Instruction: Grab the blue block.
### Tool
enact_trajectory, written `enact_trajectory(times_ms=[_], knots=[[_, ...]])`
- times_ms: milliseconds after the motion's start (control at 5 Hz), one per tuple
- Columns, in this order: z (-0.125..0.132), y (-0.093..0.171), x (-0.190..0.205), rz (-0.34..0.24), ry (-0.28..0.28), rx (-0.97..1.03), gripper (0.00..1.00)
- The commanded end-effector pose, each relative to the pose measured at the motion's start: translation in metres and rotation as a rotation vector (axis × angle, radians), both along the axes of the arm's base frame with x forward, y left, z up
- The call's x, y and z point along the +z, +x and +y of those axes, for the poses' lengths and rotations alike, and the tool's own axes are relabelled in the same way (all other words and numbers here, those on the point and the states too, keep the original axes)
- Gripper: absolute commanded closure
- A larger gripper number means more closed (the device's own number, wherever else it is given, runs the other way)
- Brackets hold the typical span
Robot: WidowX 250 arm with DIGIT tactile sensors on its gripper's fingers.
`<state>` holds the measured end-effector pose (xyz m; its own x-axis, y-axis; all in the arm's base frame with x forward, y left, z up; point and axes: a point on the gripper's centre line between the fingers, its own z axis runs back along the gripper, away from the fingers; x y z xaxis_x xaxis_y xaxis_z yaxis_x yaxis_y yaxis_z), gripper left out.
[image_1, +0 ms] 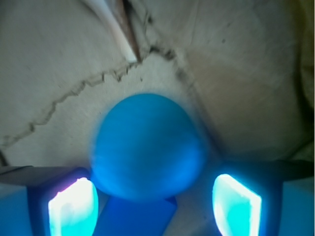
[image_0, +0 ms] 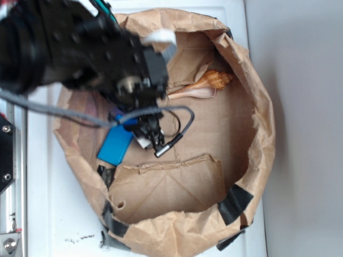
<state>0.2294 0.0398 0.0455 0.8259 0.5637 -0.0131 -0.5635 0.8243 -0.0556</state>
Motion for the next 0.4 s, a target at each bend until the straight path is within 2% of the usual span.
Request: enact_trajectory(times_ms=[0, 200], knots=[[0.0016, 0.0051, 0.0192, -0.079, -0.037, 0.063, 0.00], [-0.0078, 0.0036, 0.0116, -0.072, -0.041, 0.092, 0.00]])
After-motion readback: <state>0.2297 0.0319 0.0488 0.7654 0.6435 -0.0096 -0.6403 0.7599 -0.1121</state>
